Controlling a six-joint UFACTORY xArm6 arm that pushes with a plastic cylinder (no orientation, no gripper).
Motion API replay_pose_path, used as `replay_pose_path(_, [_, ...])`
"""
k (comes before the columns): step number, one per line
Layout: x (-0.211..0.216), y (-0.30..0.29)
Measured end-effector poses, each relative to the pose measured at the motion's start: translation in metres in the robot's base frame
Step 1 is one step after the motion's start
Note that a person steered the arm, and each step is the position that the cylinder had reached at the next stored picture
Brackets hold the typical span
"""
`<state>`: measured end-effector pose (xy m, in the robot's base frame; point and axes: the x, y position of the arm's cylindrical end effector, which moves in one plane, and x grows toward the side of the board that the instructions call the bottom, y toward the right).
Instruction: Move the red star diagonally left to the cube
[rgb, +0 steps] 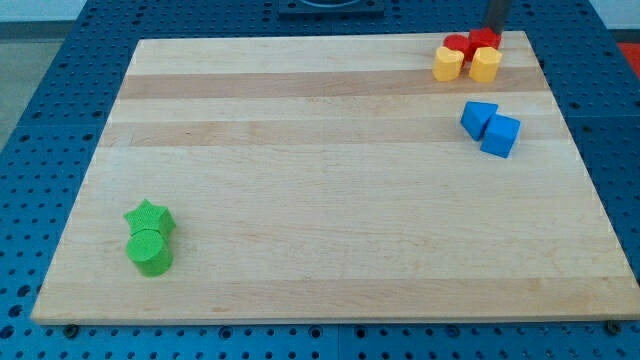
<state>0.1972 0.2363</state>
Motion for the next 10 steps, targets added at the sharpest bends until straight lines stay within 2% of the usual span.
replay_pose_path(5, [0.048,-0.043])
replay_pose_path(8, [0.096,-0.094])
replay_pose_path(10, [0.12,-0.105])
